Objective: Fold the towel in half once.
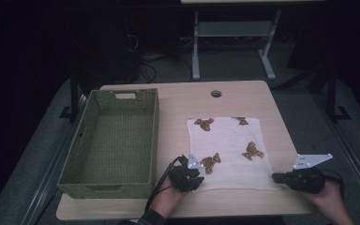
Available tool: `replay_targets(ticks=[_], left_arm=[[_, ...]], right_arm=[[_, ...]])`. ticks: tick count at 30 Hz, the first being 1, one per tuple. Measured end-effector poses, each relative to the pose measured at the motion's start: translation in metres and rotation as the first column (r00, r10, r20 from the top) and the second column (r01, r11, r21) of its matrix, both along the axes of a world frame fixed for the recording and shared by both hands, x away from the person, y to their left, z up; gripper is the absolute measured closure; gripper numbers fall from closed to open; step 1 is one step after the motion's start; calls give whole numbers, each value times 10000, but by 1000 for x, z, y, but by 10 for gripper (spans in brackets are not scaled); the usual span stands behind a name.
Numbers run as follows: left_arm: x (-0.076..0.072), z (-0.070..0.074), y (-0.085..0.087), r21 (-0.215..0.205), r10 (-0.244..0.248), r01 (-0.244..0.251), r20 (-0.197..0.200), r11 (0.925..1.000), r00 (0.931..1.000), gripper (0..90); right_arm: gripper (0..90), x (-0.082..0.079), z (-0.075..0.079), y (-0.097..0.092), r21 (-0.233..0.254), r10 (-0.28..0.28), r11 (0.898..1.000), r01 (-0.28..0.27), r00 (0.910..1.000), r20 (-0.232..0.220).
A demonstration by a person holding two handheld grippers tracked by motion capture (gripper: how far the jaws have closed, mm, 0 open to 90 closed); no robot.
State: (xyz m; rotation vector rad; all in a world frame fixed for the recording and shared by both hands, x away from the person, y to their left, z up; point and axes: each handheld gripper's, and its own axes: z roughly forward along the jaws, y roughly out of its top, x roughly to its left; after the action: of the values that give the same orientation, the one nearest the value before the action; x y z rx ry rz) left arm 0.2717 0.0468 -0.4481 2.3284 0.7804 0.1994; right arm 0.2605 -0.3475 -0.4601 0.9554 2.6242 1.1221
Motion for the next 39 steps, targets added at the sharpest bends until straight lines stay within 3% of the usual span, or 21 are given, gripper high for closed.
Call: replay_targets(ticks=[12, 14, 25, 32, 36, 39], left_arm=[[42, 14, -5, -244, 714, -705, 385, 9972, 9967, 629], [51, 17, -6, -231, 810, -798, 608, 9965, 9949, 611], [92, 20, -18, -259, 1112, -1096, 675, 9936, 9915, 593], [121, 22, -19, -543, 1661, -1618, 871, 9853, 9823, 600], [139, 22, -17, -281, 1856, -1836, 1158, 9826, 9758, 599], [153, 22, -13, -258, 2165, -2150, 1336, 9763, 9671, 597]], right_arm=[[757, 39, 11, 8, 115, -425, 9990, 420, 9982, 434], [746, 49, 12, 9, 186, -368, 9992, 358, 9979, 536], [732, 98, 23, 20, 454, -587, 9974, 553, 9953, 770], [731, 132, 22, 20, 620, -863, 9948, 813, 9928, 835], [725, 151, 24, 19, 491, -1006, 9941, 965, 9909, 897], [724, 167, 29, 18, 692, -1181, 9913, 1123, 9892, 864]])
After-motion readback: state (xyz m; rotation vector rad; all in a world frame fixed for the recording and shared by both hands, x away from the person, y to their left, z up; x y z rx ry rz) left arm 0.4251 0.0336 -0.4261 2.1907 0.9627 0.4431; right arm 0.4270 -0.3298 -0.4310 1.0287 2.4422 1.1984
